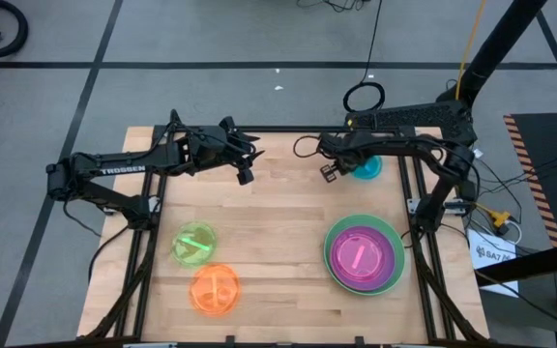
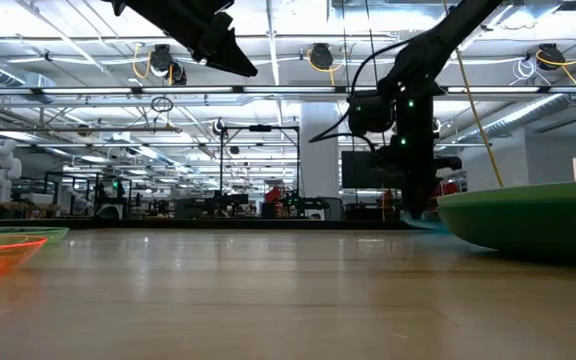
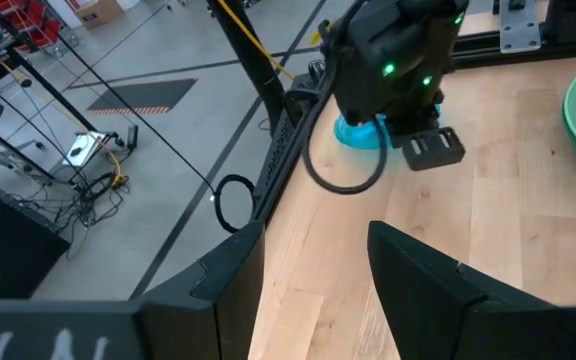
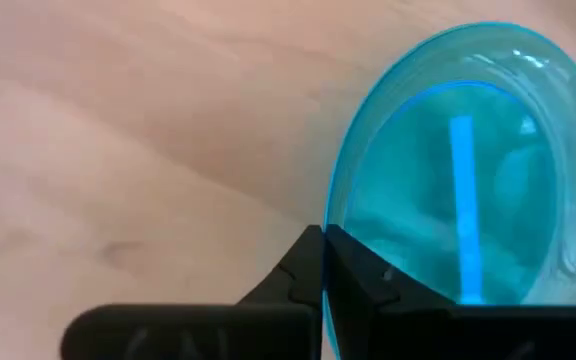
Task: Stack plastic plates
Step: Stack the small blue plate on top of the small pink plate
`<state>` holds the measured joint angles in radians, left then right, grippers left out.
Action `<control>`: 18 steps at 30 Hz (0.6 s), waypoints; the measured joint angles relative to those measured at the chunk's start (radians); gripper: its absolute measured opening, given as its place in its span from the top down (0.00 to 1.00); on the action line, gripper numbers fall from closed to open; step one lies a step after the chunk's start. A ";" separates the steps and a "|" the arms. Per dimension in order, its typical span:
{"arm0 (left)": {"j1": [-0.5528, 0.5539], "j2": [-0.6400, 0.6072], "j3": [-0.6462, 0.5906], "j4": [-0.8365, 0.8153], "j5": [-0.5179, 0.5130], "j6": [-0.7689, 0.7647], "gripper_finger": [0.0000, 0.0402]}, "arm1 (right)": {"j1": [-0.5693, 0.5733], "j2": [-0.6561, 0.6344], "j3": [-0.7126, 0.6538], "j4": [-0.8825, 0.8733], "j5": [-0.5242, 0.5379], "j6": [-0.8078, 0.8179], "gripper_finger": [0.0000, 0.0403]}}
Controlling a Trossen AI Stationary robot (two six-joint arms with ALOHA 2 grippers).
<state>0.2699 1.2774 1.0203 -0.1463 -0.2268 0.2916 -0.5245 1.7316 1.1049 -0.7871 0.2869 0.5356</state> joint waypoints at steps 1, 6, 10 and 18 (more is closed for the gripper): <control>0.000 0.000 0.000 0.000 0.000 0.000 0.54 | 0.010 -0.010 0.000 -0.005 0.000 -0.009 1.00; 0.000 0.000 0.000 0.000 0.000 0.001 0.54 | 0.080 -0.070 0.000 -0.018 0.001 -0.067 1.00; 0.000 0.000 0.000 0.000 0.000 0.002 0.54 | 0.146 -0.135 0.000 -0.023 0.001 -0.079 1.00; 0.000 0.000 0.000 0.000 0.000 0.001 0.54 | 0.308 -0.251 0.000 -0.026 0.006 -0.079 1.00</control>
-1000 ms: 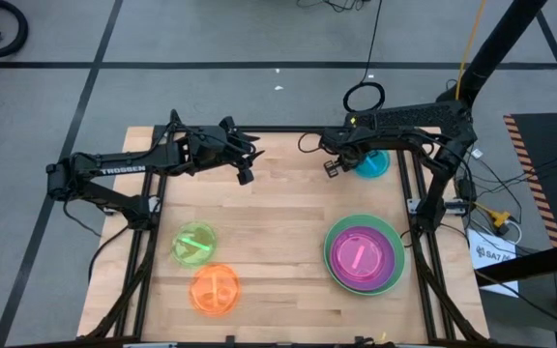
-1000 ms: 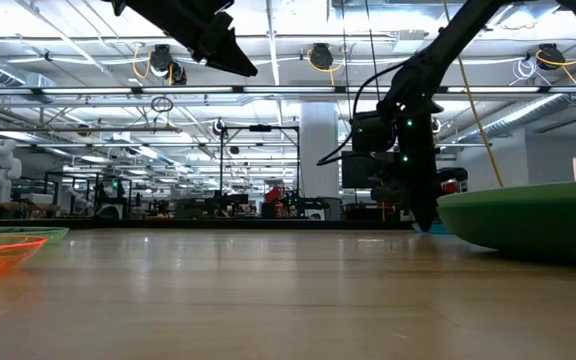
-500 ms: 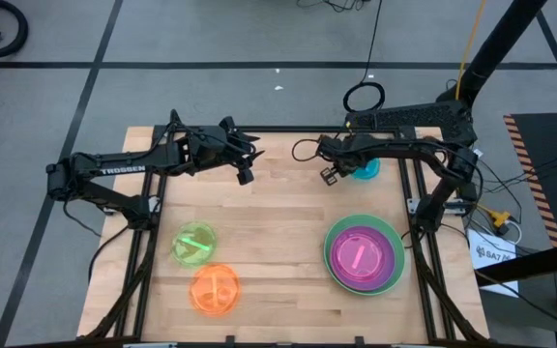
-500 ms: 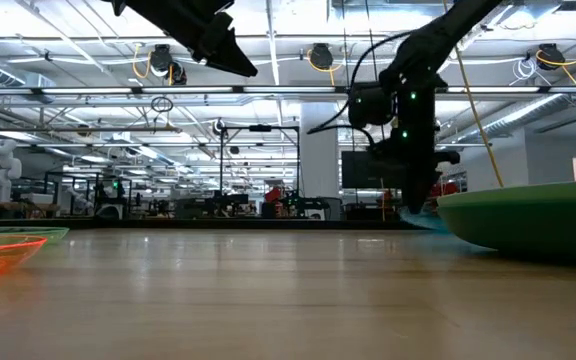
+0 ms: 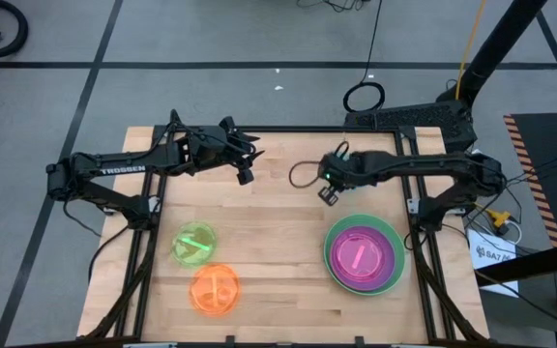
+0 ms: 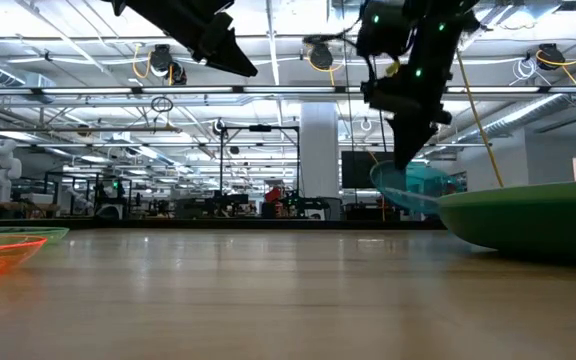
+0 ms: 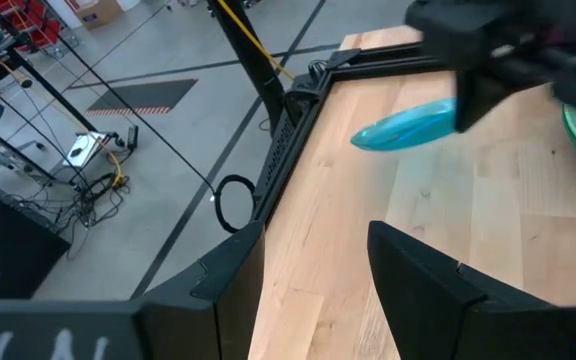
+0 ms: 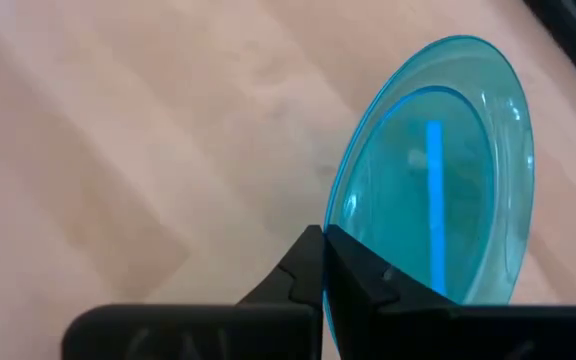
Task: Stack plastic plates
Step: Stack the small blue plate on top of the small pink plate
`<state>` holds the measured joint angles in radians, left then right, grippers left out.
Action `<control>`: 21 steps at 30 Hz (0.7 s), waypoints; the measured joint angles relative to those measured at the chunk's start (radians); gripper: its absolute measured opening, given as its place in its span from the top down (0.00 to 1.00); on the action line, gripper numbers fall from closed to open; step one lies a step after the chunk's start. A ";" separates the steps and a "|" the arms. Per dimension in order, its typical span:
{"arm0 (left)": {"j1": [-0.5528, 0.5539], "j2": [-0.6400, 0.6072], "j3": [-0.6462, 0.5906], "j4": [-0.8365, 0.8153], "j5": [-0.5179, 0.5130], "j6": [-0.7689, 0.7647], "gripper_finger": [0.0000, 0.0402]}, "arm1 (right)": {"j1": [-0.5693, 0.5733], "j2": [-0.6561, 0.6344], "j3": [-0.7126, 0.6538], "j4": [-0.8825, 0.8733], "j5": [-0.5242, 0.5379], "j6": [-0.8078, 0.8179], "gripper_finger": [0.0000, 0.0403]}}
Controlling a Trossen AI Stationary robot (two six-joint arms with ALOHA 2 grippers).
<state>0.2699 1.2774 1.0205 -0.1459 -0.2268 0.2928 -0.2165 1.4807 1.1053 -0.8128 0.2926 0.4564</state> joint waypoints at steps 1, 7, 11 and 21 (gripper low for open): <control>0.000 0.000 0.000 0.000 0.000 0.000 0.54 | 0.024 -0.009 0.000 -0.001 -0.001 -0.002 1.00; 0.000 0.000 0.000 0.000 0.000 -0.002 0.54 | 0.193 -0.046 0.004 -0.005 -0.008 -0.068 1.00; 0.000 0.000 0.000 0.000 0.000 -0.002 0.54 | 0.311 -0.048 0.067 -0.034 -0.005 -0.103 1.00; 0.000 0.000 0.000 0.000 0.000 -0.010 0.54 | 0.587 -0.045 0.235 -0.161 -0.111 -0.175 1.00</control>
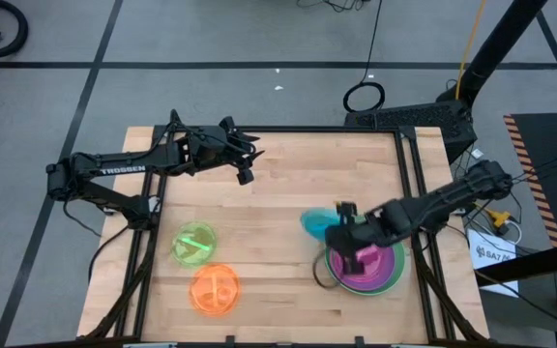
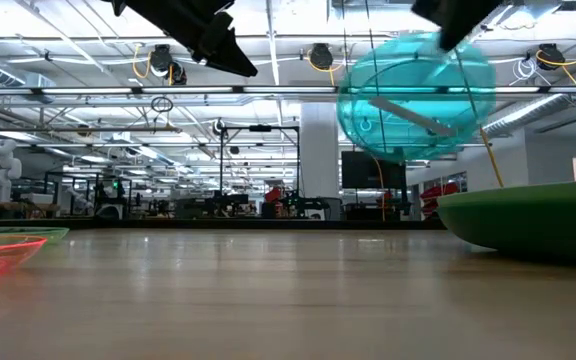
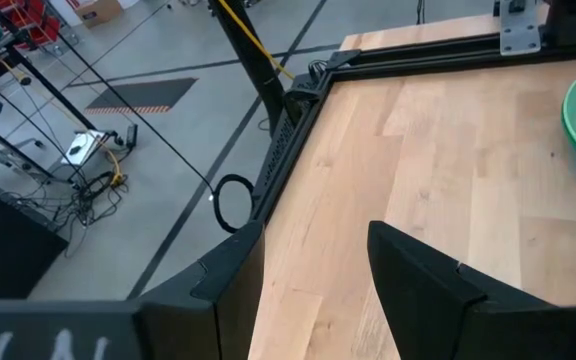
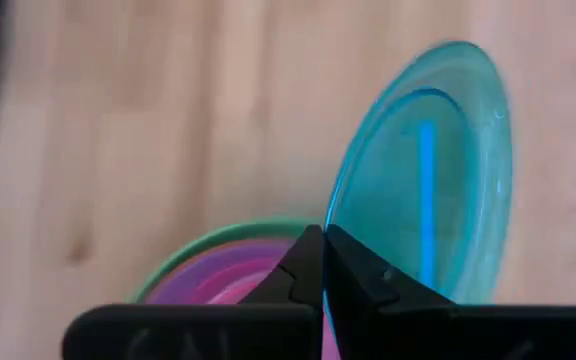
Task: Stack plastic plates
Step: Stack the small blue plate on top of the small pink plate
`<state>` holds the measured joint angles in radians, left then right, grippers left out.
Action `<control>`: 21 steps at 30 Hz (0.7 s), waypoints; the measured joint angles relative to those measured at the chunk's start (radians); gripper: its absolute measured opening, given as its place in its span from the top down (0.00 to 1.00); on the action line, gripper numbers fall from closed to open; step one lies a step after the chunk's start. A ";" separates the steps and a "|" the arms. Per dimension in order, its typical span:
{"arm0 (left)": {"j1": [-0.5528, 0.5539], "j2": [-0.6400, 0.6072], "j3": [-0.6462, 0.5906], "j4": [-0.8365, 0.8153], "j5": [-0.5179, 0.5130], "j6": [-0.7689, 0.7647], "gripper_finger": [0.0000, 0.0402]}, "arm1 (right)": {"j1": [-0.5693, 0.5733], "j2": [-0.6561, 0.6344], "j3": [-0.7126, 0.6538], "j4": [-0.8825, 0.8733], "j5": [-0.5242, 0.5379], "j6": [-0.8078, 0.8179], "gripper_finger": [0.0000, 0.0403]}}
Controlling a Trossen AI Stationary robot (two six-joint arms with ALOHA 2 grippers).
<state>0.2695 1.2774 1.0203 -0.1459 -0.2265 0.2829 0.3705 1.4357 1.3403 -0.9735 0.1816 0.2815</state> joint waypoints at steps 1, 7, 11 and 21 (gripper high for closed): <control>0.000 0.000 0.000 0.000 0.000 -0.003 0.54 | 0.026 0.000 0.001 -0.013 -0.018 0.021 1.00; 0.000 0.000 0.000 -0.006 0.000 -0.014 0.54 | 0.176 0.011 0.001 -0.119 -0.028 0.236 1.00; 0.000 0.000 0.000 -0.007 0.000 -0.021 0.54 | 0.248 0.021 0.000 -0.135 -0.028 0.374 1.00; 0.000 0.000 0.000 -0.007 0.000 -0.039 0.54 | 0.321 0.091 -0.006 -0.136 -0.030 0.536 0.99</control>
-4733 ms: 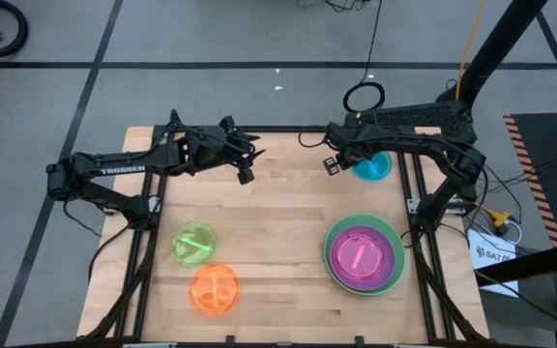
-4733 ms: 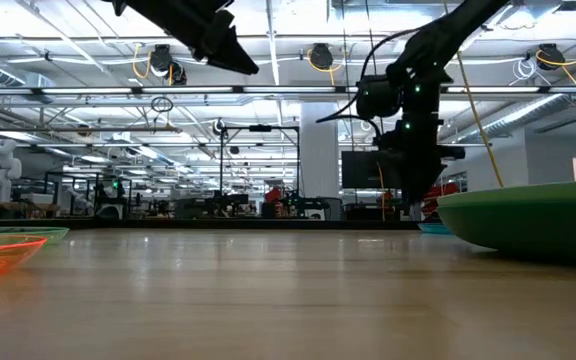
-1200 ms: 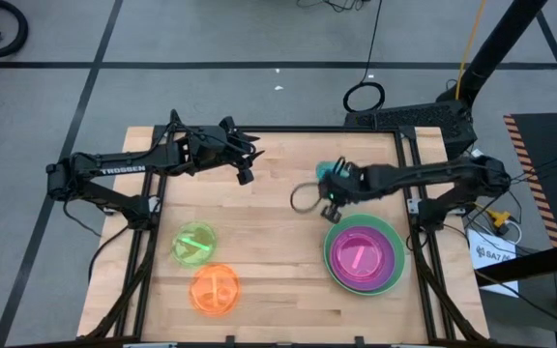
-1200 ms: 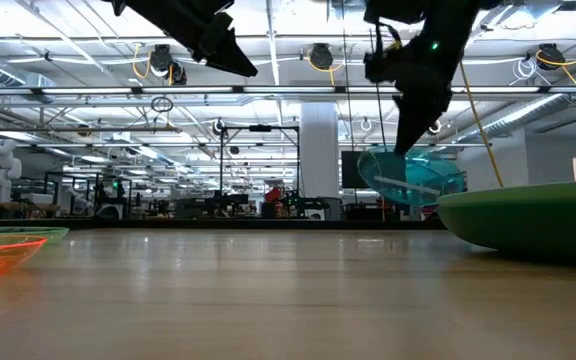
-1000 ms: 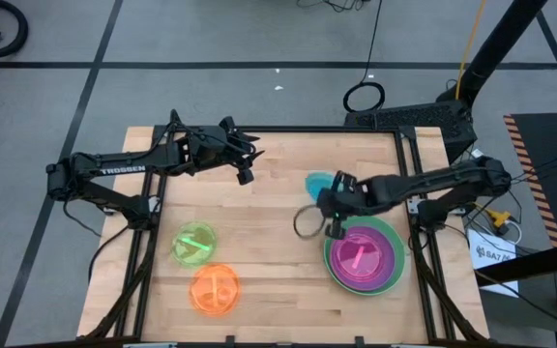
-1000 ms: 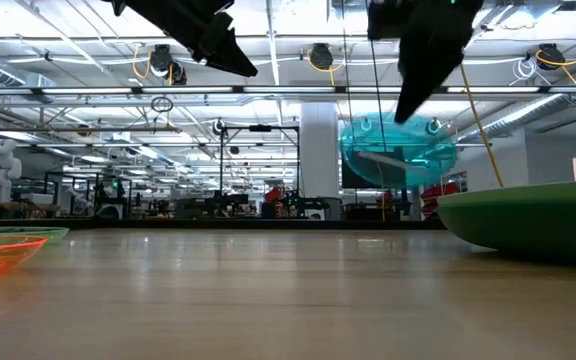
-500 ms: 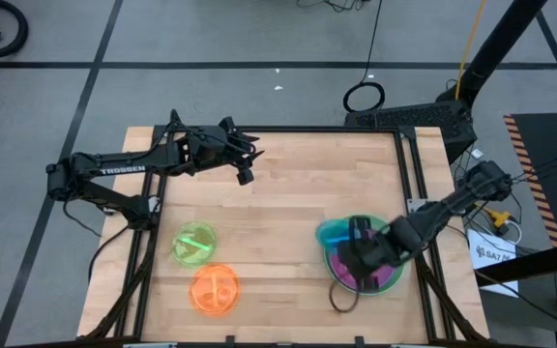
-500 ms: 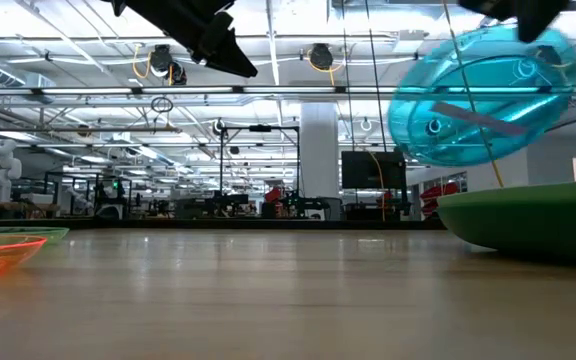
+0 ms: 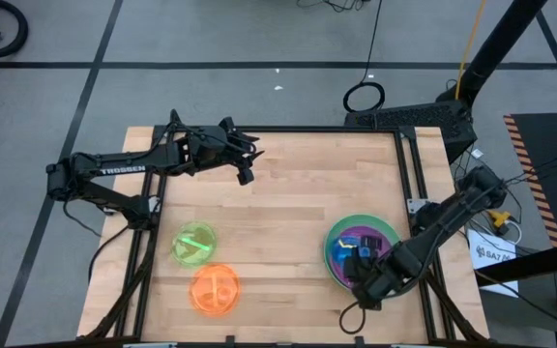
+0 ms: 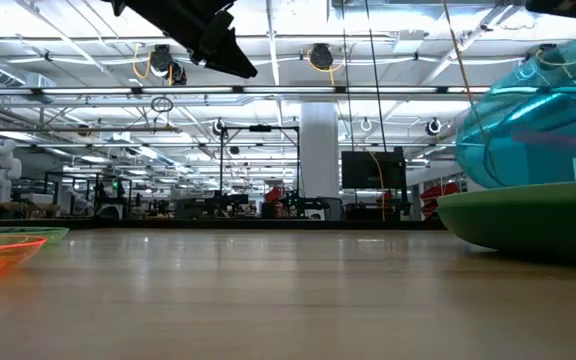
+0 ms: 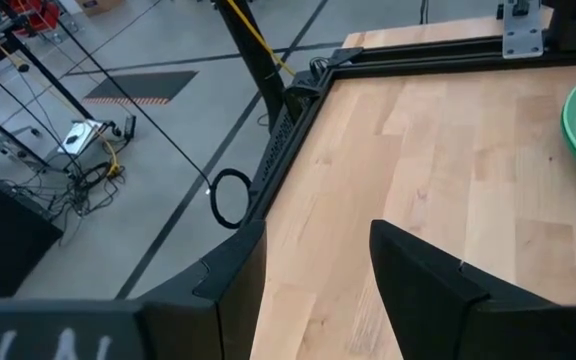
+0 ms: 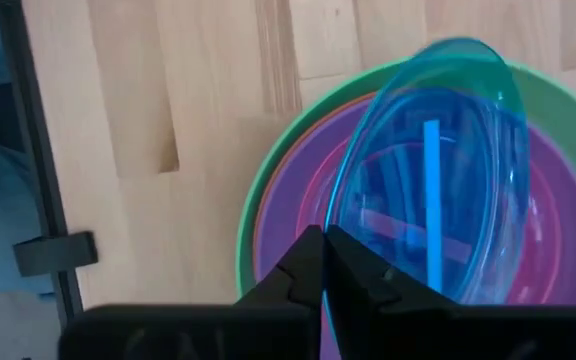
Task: Stack plastic plates
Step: Stack the small blue plate on top of the small pink plate
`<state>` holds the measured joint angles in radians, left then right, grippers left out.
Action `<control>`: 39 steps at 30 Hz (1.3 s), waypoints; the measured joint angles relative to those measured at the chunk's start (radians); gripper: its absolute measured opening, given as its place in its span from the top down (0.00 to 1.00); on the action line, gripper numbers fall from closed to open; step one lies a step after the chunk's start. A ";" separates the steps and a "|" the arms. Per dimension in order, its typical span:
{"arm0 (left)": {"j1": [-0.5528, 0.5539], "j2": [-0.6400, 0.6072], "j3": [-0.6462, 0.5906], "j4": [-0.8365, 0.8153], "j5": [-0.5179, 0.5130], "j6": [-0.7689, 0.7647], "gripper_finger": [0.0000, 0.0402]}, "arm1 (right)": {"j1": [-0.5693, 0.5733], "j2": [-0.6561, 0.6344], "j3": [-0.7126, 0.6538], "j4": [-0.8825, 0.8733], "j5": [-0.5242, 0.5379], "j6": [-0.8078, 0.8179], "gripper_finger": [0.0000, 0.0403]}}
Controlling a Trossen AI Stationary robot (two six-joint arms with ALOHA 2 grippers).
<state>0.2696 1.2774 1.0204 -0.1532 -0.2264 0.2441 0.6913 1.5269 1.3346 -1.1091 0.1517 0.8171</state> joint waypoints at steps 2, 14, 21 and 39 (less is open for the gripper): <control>0.000 0.000 0.000 0.000 0.000 -0.005 0.54 | 0.005 0.012 -0.001 0.001 -0.006 0.010 0.99; -0.006 0.000 0.000 -0.019 0.000 -0.069 0.54 | 0.018 0.014 0.000 -0.014 -0.016 0.091 0.91; -0.047 0.000 0.000 -0.058 0.000 -0.116 0.54 | 0.018 0.014 0.000 -0.022 0.031 0.087 0.72; -0.326 0.000 0.000 -0.441 0.001 -0.426 0.54 | 0.017 0.013 0.000 0.003 0.505 -0.188 0.70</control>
<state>-0.0561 1.2774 1.0203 -0.5940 -0.2256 -0.1817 0.7081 1.5402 1.3342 -1.1059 0.6564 0.6295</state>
